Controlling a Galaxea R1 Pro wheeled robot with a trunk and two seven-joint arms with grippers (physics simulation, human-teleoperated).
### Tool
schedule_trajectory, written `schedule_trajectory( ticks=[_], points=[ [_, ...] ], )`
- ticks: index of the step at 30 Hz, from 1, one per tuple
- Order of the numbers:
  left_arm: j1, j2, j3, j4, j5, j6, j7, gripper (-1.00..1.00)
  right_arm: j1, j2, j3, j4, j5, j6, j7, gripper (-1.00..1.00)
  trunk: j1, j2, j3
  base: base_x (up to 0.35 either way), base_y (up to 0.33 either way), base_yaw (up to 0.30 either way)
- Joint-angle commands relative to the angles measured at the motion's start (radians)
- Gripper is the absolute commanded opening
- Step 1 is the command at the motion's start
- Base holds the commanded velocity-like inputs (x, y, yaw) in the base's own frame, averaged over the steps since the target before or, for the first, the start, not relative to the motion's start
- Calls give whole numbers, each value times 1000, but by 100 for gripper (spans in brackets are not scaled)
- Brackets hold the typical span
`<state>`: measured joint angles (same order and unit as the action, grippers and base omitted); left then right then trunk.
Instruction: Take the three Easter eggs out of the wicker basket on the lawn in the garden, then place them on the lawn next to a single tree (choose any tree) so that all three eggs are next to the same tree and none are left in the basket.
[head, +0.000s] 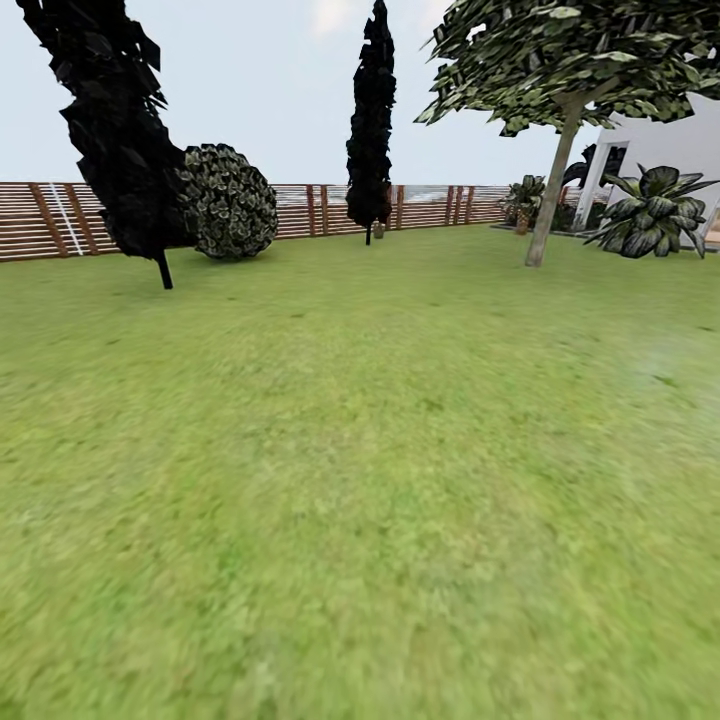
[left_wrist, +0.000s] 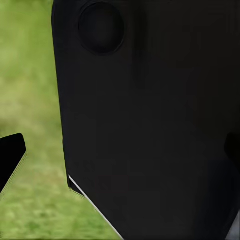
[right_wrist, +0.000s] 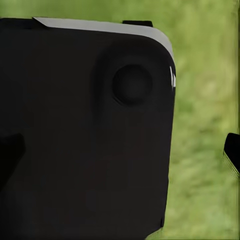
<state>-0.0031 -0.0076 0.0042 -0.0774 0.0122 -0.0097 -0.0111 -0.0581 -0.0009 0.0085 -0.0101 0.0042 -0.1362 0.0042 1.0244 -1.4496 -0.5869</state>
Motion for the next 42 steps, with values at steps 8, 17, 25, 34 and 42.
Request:
schedule_trajectory(
  ticks=[8, 17, 25, 34, 42],
  points=[
    [0, 0, 0, 1, 2, -1, -1, 100, -1, 0, 1, 1, 0, -3, 0, 100, 1, 0, -1, 338, 0, 0],
    [0, 0, 0, 0, 2, -1, -1, 100, -1, 0, 1, 1, 0, -3, 0, 100, 1, 0, -1, 338, 0, 0],
    [-1, 0, 0, 0, 2, -1, -1, 100, -1, 0, 1, 1, 0, -3, 0, 100, 1, 0, -1, 338, 0, 0],
    [0, 0, 0, 1, 2, -1, -1, 100, 0, 0, 1, 1, 0, -3, 0, 100, 1, 0, -1, 338, 0, 0],
    [0, 0, 0, 0, 2, -1, -1, 100, -1, 0, 1, 1, 1, -3, 0, 100, 1, 0, -1, 338, 0, 0]
  ],
)
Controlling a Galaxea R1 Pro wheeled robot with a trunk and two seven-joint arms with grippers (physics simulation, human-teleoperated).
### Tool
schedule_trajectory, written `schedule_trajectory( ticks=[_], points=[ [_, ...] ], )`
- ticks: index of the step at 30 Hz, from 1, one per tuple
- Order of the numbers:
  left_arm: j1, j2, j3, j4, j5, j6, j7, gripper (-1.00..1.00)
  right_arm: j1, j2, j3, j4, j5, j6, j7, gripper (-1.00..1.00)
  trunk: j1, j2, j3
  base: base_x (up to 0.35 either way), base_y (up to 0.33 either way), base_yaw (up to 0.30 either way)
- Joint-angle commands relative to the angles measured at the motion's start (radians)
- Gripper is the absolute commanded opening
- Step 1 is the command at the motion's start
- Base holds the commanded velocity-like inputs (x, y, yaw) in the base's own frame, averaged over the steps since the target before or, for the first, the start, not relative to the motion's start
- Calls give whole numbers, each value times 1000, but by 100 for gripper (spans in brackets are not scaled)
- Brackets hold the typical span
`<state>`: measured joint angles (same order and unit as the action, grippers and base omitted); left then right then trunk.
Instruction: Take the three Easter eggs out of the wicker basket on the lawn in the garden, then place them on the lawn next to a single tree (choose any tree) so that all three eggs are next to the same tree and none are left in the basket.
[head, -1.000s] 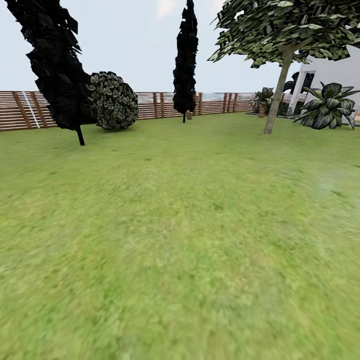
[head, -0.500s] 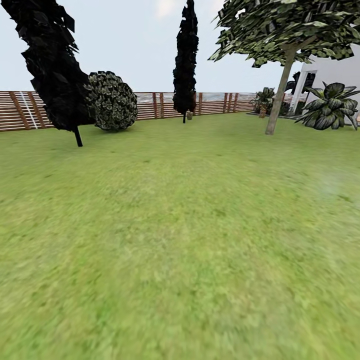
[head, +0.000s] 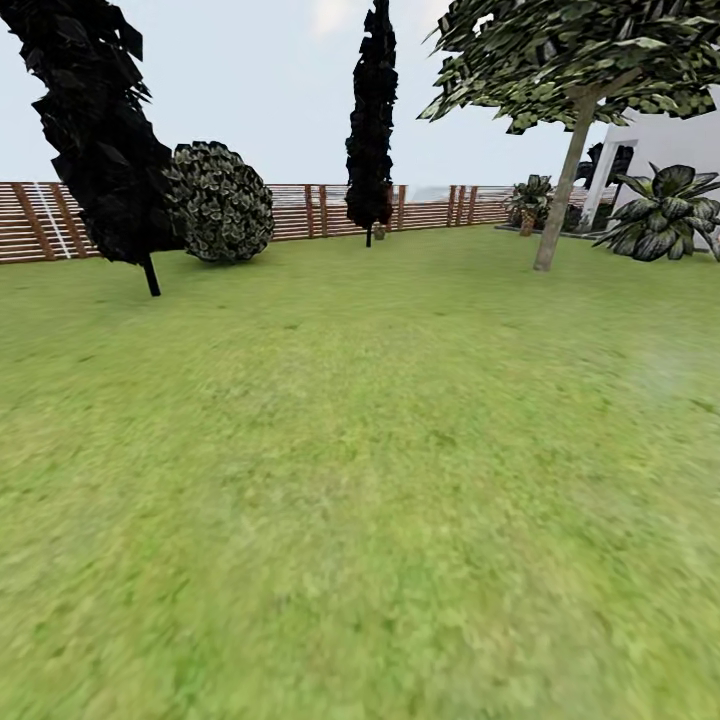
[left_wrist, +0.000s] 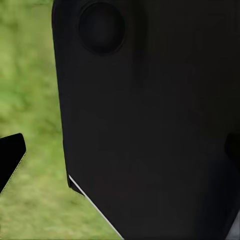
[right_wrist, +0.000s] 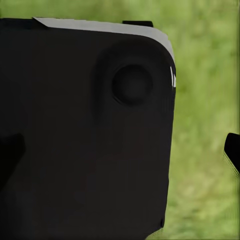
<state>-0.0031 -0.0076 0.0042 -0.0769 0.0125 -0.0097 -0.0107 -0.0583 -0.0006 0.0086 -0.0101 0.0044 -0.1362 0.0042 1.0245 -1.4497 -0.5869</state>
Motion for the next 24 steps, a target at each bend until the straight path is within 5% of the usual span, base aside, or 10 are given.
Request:
schedule_trajectory(
  ticks=[1, 24],
  points=[
    [0, 0, 0, 0, 1, -1, -1, 100, -1, 0, 1, 1, 0, -3, 0, 100, 1, 0, -1, 338, 0, 0],
    [0, -3, -3, -1, -5, -3, 0, 100, -1, 5, 0, 0, 0, -4, 0, 100, 1, 0, -1, 338, 0, 0]
  ],
)
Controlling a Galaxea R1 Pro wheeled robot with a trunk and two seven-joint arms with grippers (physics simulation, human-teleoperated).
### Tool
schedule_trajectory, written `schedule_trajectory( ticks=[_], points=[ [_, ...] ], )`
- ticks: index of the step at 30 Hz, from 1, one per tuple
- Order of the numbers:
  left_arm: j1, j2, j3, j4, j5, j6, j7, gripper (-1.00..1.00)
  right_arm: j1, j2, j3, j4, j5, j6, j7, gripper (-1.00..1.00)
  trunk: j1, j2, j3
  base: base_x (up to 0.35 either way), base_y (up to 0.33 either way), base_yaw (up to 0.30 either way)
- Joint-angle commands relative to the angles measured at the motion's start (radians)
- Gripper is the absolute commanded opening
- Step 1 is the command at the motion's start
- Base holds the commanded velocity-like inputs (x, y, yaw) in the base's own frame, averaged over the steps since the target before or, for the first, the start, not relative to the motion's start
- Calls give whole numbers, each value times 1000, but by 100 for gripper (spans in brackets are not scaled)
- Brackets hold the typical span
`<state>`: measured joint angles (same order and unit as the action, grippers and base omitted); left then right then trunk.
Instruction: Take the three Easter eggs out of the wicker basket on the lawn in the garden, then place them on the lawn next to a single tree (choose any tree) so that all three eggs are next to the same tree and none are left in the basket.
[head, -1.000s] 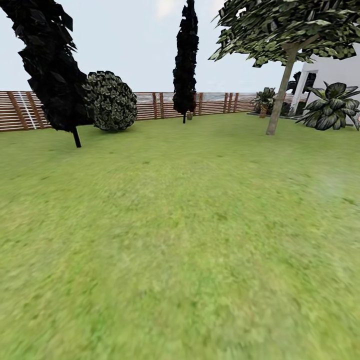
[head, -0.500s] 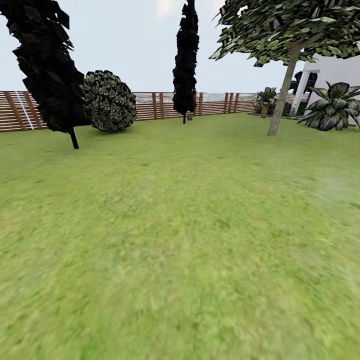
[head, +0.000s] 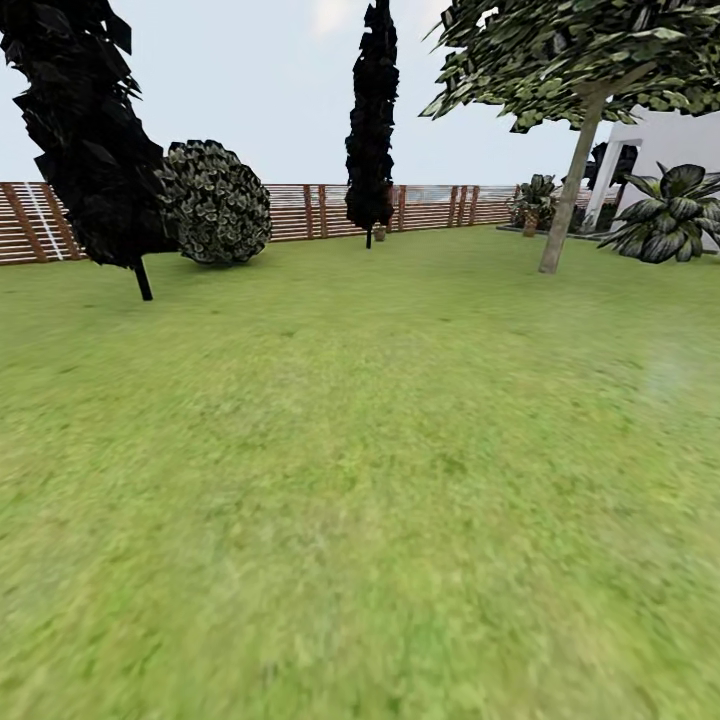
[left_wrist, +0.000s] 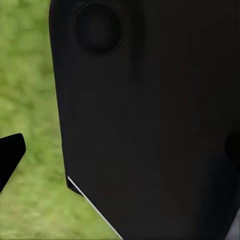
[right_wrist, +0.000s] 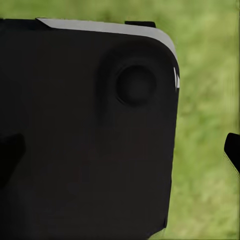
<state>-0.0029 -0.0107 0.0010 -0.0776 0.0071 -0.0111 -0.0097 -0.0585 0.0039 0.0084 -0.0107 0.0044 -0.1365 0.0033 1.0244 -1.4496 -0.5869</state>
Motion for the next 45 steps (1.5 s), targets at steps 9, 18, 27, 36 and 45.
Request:
schedule_trajectory(
  ticks=[9, 18, 27, 36, 45],
  points=[
    [0, 0, 1, 0, 5, -1, -1, 100, -1, -4, -3, 5, -9, -2, 1, 100, 1, 0, -1, 338, 0, 0],
    [-1, 1, 4, 1, 5, 0, -1, 100, -2, 1, -3, -13, -4, -7, 2, 100, 1, 0, -1, 338, 0, 0],
    [-1, 2, 2, 1, 5, 0, -4, 100, -3, 4, 2, -58, 1, -50, 9, 100, 1, 0, -1, 338, 0, 0],
    [-1, 2, 4, 1, 5, 0, -4, 100, -3, 4, 4, -60, 2, -51, 9, 100, 1, 0, -1, 338, 0, 0],
    [-1, 2, 4, 1, 6, 0, -3, 100, -3, 4, 4, -63, 2, -51, 9, 100, 1, 0, -1, 338, 0, 0]
  ],
)
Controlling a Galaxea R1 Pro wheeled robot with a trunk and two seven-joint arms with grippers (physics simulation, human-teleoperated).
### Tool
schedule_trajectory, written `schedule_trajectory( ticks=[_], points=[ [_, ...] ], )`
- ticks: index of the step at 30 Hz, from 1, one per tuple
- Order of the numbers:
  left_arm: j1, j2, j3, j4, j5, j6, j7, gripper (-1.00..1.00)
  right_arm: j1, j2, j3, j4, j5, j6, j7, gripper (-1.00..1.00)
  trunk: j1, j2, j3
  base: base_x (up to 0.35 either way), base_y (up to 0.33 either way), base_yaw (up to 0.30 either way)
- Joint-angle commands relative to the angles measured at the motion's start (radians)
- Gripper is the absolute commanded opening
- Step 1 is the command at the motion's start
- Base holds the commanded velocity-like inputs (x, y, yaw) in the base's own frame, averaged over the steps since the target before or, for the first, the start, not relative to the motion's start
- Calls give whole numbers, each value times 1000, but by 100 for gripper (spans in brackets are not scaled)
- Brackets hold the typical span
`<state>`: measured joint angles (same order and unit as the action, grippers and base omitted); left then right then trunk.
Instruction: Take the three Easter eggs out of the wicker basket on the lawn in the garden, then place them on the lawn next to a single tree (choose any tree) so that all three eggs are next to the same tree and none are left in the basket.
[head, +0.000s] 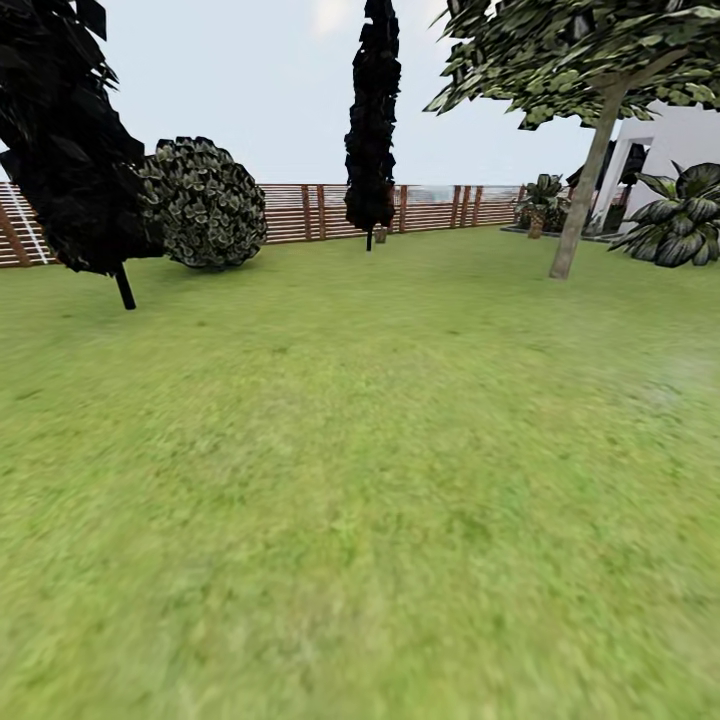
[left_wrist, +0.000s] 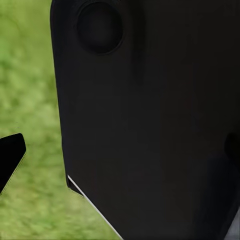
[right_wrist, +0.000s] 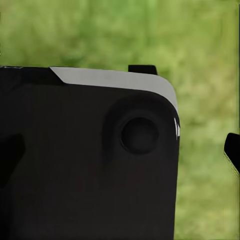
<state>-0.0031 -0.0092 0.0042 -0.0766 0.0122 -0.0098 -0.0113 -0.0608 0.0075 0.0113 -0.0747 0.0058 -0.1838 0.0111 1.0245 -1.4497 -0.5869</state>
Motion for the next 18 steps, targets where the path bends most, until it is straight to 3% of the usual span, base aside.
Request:
schedule_trajectory(
  ticks=[1, 18],
  points=[
    [0, 0, 0, 0, 1, -1, -1, 100, -1, 0, 0, 1, 0, -3, 1, 100, 1, 0, -1, 338, 0, 0],
    [0, 0, 0, 0, 2, -1, -1, 100, -1, 0, 1, 3, 0, -2, 1, 100, 1, 0, -1, 338, 0, 0]
  ],
)
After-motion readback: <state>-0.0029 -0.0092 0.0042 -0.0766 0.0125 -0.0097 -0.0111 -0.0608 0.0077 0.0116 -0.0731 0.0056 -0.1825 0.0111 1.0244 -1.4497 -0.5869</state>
